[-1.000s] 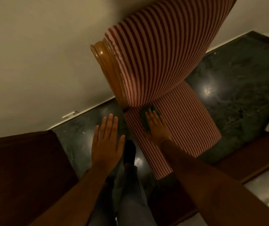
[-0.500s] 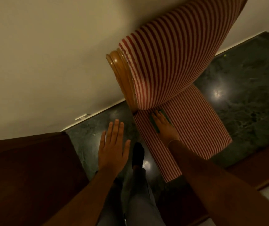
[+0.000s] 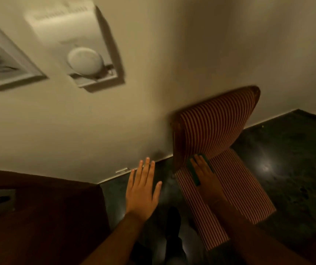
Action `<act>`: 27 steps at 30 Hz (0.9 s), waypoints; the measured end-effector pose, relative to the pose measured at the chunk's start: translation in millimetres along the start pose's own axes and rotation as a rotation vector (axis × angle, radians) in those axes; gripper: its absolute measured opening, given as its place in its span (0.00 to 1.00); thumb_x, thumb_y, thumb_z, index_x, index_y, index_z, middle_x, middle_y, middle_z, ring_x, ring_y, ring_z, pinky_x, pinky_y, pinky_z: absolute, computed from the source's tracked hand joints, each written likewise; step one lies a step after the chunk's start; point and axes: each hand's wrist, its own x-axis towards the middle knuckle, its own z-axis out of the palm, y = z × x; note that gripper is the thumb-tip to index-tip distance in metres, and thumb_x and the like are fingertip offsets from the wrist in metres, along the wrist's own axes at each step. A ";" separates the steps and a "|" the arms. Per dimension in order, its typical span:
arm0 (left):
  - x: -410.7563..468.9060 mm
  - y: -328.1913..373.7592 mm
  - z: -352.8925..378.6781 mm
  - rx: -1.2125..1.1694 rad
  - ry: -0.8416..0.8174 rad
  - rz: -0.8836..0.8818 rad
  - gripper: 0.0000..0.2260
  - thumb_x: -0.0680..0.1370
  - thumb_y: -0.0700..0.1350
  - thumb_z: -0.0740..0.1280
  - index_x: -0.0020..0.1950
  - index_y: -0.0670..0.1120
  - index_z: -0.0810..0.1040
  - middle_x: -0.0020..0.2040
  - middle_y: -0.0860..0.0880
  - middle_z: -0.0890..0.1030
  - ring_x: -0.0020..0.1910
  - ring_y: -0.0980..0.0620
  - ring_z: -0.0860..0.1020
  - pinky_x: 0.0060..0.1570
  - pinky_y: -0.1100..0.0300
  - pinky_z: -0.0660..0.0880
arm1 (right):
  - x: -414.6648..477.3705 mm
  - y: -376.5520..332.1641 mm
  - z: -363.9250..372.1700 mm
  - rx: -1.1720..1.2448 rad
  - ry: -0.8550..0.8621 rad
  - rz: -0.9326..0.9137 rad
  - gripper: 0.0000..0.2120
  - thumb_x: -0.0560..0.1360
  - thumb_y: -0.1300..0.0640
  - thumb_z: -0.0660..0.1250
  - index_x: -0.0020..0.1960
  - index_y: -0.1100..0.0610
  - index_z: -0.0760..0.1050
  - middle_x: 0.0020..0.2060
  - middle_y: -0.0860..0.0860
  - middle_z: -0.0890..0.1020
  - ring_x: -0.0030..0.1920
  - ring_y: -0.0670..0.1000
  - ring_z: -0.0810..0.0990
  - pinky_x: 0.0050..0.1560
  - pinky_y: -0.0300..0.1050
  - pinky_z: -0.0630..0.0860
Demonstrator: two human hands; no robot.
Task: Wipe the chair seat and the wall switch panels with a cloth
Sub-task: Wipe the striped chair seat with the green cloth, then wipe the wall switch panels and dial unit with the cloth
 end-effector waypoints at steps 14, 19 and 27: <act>8.3 -61.2 -154.4 -0.013 0.439 -0.055 0.34 0.90 0.62 0.51 0.93 0.52 0.45 0.93 0.50 0.45 0.92 0.50 0.43 0.88 0.50 0.40 | 5.3 -152.2 -93.3 0.078 0.399 -0.355 0.47 0.63 0.80 0.65 0.81 0.63 0.63 0.83 0.60 0.61 0.85 0.58 0.54 0.86 0.46 0.51; 22.9 -103.8 -217.4 0.033 0.572 -0.113 0.34 0.90 0.64 0.44 0.93 0.52 0.43 0.93 0.48 0.43 0.92 0.49 0.41 0.88 0.49 0.41 | 18.7 -230.8 -120.2 0.122 0.497 -0.526 0.40 0.66 0.74 0.59 0.79 0.63 0.66 0.82 0.62 0.64 0.86 0.55 0.54 0.83 0.62 0.58; 53.5 -171.9 -298.3 0.097 0.781 -0.176 0.35 0.90 0.63 0.46 0.93 0.47 0.44 0.93 0.45 0.45 0.92 0.46 0.43 0.89 0.48 0.38 | 47.2 -342.8 -135.8 0.119 0.692 -0.861 0.35 0.79 0.69 0.67 0.83 0.58 0.60 0.85 0.54 0.59 0.85 0.58 0.60 0.84 0.54 0.61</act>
